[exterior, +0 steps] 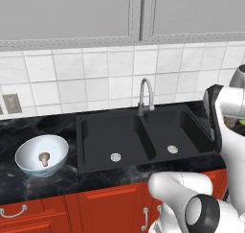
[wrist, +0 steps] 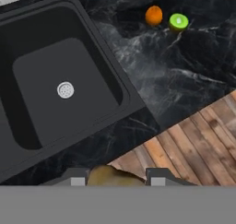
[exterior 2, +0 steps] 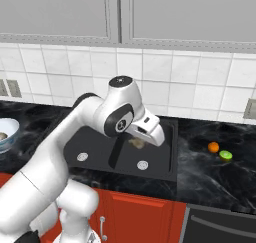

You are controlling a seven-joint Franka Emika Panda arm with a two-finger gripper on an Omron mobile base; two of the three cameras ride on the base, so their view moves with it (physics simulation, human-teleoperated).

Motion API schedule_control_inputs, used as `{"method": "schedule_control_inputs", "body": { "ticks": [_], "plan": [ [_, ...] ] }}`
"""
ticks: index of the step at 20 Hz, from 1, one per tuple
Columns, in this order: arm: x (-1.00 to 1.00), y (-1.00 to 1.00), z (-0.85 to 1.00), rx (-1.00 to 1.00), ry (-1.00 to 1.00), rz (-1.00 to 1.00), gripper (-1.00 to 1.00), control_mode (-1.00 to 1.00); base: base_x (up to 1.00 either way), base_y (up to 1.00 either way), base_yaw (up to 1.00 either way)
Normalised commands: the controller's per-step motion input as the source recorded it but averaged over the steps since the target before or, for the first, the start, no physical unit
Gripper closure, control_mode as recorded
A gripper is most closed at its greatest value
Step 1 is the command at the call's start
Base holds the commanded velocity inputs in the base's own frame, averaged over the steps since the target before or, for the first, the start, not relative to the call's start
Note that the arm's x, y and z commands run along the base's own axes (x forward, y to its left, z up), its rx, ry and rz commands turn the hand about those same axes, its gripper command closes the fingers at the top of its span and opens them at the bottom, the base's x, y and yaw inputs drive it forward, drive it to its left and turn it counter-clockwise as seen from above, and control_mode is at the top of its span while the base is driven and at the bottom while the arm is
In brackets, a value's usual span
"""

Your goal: There is a mixed pile of frozen fruits and vegetables on the counter. Locate all the frozen vegetables and place the items in a bowl on the counter. Take all the frozen fruits and defrost them in a running sink.

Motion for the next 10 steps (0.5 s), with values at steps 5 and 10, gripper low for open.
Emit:
{"method": "schedule_control_inputs", "body": {
  "ticks": [5,10],
  "plan": [
    [-0.25,0.34,0.46,0.00,0.01,0.00,1.00,-1.00,0.00,0.00,0.00],
    [-0.23,0.53,0.32,0.00,0.00,0.00,1.00,-1.00,0.00,0.00,0.00]
  ]
}}
